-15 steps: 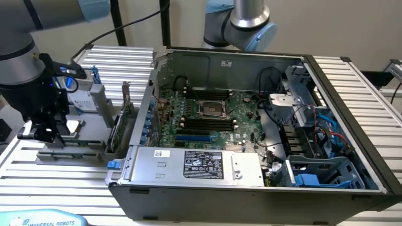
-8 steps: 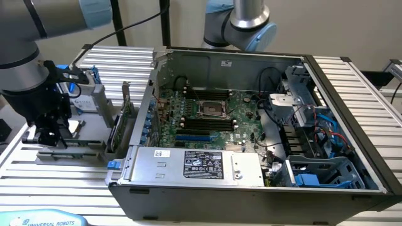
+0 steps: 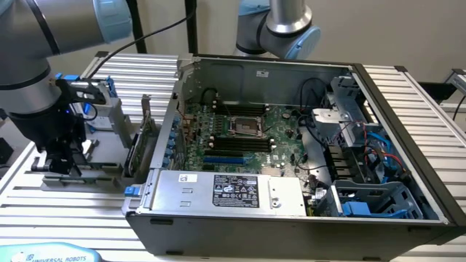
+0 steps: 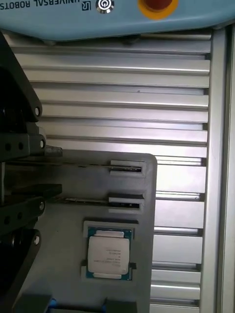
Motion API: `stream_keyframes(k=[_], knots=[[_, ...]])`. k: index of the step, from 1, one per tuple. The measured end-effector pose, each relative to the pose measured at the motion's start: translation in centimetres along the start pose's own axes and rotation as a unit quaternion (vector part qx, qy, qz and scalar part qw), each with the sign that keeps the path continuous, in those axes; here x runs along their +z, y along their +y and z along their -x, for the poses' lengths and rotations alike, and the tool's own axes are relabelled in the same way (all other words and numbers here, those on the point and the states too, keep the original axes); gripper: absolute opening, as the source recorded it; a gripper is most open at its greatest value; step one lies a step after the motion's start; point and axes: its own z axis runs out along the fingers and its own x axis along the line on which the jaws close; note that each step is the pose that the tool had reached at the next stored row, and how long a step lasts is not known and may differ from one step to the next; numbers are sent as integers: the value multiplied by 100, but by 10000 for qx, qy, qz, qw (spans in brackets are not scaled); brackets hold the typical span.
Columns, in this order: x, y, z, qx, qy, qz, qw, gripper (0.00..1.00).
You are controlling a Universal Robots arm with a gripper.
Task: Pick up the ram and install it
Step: 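Pick up the ram and move it above insertion slot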
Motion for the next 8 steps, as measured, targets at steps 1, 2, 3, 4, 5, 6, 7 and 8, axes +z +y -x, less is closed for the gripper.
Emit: stream_keyframes(k=[1, 2, 3, 4, 5, 6, 7, 8], knots=[[17, -1, 0, 16, 0, -6, 10000, 36], [33, -1, 0, 31, 1, -13, 10000, 36], [49, -2, 1, 44, 4, -21, 10000, 36], [65, -2, 1, 56, 6, -29, 10000, 36], [80, -2, 0, 69, 9, -39, 10000, 36], [94, 0, -1, 84, 10, -49, 10000, 36], [108, 1, -3, 102, 12, -57, 9999, 36], [122, 3, -4, 123, 13, -66, 9999, 36]])
